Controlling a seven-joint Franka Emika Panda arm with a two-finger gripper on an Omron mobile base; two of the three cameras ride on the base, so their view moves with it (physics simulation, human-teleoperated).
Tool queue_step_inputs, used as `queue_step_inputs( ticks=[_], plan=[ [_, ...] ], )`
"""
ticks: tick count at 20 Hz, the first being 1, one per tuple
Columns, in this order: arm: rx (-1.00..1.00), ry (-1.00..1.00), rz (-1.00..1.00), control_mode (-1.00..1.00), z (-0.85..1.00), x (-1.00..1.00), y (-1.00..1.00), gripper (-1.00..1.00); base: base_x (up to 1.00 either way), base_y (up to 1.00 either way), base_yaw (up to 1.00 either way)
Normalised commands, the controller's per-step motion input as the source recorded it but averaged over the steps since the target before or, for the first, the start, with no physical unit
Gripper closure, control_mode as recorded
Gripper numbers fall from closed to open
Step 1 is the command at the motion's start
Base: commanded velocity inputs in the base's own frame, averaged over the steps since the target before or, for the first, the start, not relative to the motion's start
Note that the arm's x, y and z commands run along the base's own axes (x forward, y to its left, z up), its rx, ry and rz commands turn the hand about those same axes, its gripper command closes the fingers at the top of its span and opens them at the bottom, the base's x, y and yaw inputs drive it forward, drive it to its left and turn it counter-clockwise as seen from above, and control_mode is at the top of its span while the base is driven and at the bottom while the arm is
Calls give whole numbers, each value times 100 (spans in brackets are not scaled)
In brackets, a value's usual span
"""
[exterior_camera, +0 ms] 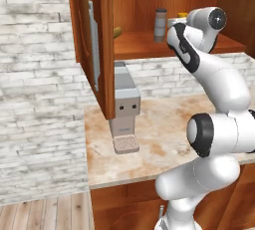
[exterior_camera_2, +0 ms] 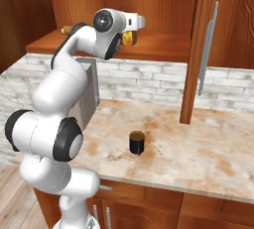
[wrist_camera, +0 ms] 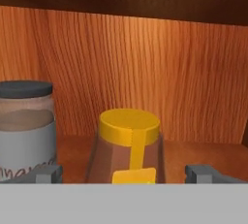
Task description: Pick the cinnamon and honey bottle from the cabinet and place them next to the mug.
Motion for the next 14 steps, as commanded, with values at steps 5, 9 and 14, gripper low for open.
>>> queue_step_inputs(
  ticks=[5,9,14],
  plan=[
    [0,0,0,-100,0,7,0,-100,0,0,0],
    [0,0,0,-100,0,34,-1,-100,0,0,0],
    [0,0,0,-100,0,8,-1,-100,0,0,0]
  ],
)
